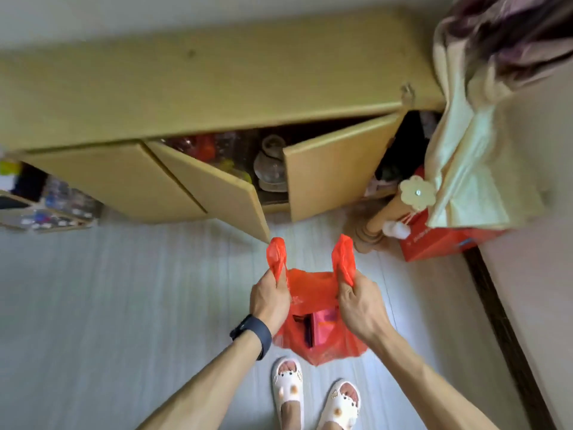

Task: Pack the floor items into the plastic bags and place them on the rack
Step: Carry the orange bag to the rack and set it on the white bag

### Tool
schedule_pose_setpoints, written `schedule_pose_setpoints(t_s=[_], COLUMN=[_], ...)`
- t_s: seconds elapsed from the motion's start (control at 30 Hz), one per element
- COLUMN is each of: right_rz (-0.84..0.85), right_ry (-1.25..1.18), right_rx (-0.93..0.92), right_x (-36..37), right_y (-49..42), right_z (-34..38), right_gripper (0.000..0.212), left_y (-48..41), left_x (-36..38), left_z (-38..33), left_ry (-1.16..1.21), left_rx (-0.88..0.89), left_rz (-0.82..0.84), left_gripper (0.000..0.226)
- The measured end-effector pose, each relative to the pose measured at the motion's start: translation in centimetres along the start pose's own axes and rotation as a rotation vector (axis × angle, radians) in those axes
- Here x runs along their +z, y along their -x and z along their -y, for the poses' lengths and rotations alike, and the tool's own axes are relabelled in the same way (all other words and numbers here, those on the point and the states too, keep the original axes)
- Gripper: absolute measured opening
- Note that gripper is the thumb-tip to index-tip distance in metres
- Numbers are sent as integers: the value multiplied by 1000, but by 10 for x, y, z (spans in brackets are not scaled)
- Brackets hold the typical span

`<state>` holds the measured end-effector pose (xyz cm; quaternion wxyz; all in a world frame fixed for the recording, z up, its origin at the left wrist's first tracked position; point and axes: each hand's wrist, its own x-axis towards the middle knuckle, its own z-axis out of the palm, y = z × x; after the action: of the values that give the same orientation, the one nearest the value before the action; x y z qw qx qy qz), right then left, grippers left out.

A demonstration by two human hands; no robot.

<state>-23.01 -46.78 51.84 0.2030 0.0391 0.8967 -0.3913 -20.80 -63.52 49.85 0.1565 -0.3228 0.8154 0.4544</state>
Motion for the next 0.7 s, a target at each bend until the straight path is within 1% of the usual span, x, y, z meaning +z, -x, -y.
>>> schedule_pose_setpoints(t_s=[0.1,0.13,0.2,0.33,0.43,0.5,0.57,0.63,0.7], right_rz=[82,87,69,52,51,51,65,68,57], right_ry=[20,6,-29,-74,-117,-137,-186,-248,-323], right_rx=[-232,-299,-394,-529,-645,-689,-732,-753,-725], right_x=[-51,-63,-79,-83,-70,-56,-31,-3,25], right_y=[31,40,58,87,107,114,117,115,113], right_z=[128,171,250,394,488,535,580,627,667], right_gripper=[37,42,49,54,55,56,50,50,55], left_y=[53,67,90,132,159,169,175,171,170], left_x=[-104,-138,-207,-349,-445,-495,-548,-605,-656], left_z=[-69,-89,-118,-149,-150,-140,-120,-103,-93], left_ry=[88,113,129,118,137,143,169,215,203], left_rx=[39,59,73,119,146,164,193,245,259], left_rz=[-138,-193,-305,-507,-678,-739,-799,-849,-930], left_gripper=[52,54,56,53,50,53,59,61,56])
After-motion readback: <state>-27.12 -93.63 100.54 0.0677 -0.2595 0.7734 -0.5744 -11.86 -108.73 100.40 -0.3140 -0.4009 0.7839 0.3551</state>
